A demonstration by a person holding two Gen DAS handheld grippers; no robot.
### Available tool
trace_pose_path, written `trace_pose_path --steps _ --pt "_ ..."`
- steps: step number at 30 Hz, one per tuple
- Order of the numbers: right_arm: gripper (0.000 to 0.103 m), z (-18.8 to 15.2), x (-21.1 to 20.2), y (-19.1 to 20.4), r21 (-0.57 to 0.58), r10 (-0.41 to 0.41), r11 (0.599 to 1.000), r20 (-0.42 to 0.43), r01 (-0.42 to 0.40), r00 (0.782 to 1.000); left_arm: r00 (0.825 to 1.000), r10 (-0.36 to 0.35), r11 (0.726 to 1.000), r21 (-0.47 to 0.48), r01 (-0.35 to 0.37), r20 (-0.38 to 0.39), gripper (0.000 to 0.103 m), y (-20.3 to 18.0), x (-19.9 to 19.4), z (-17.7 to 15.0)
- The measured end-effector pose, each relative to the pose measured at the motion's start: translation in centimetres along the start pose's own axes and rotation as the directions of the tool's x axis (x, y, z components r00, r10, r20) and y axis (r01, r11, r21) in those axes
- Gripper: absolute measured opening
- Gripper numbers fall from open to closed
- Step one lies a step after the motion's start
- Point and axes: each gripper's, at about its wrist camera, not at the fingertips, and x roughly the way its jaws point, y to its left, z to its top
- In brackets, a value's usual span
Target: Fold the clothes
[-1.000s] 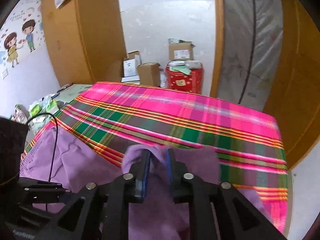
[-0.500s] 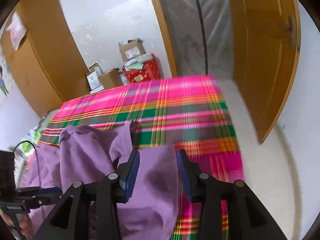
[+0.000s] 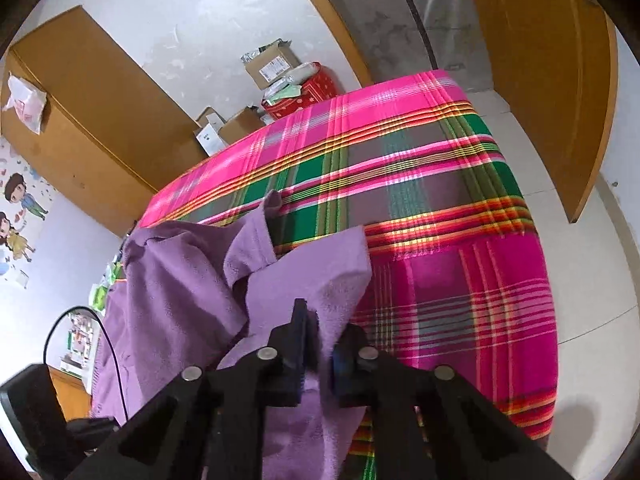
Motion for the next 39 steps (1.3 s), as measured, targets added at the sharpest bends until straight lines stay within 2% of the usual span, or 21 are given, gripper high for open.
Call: trace_pose_path --steps 4,8,13,18,24,28,33,39 --pt "0.006 -0.9 -1.6 0.6 -0.024 -0.020 0.999 0.058 0.021 0.998 0.999 0.016 1.000 0.012 -0.016 -0.030 0.048 -0.7 1.2 -0.5" --pt "0.006 -2.0 -4.7 1.0 -0.025 -0.051 0.998 0.151 0.056 0.987 0.998 0.021 1.000 -0.013 -0.022 -0.067 0.048 -0.7 2.5 -0.6" --pt "0.006 -3.8 -9.1 0.6 -0.002 -0.092 0.995 0.254 0.095 0.963 0.997 0.049 0.999 0.002 -0.049 -0.058 0.048 -1.5 3.0 -0.5" --pt "0.006 -6.5 -12.9 0.1 0.016 -0.163 0.986 0.341 0.167 0.926 0.997 0.054 0.998 0.013 -0.053 -0.057 0.048 -2.2 3.1 -0.9" --pt "0.006 -8.4 -14.9 -1.9 0.090 -0.258 0.966 0.376 0.242 0.890 0.995 0.099 0.992 0.079 -0.096 -0.031 0.048 -4.2 1.9 -2.3" --pt "0.006 -9.6 -15.9 -3.1 0.129 -0.282 0.959 0.386 0.252 0.878 0.992 0.129 0.983 0.137 -0.126 -0.014 0.048 -5.2 1.0 -3.3" --pt "0.006 -11.5 -16.7 -4.0 0.159 -0.303 0.952 0.395 0.260 0.867 0.989 0.148 0.975 0.171 -0.143 -0.019 0.048 -5.1 2.1 -3.5" --pt "0.006 -13.4 -18.0 -5.2 0.213 -0.333 0.940 0.407 0.267 0.850 0.988 0.149 0.947 0.294 -0.129 -0.047 0.048 -7.0 3.3 -5.8"
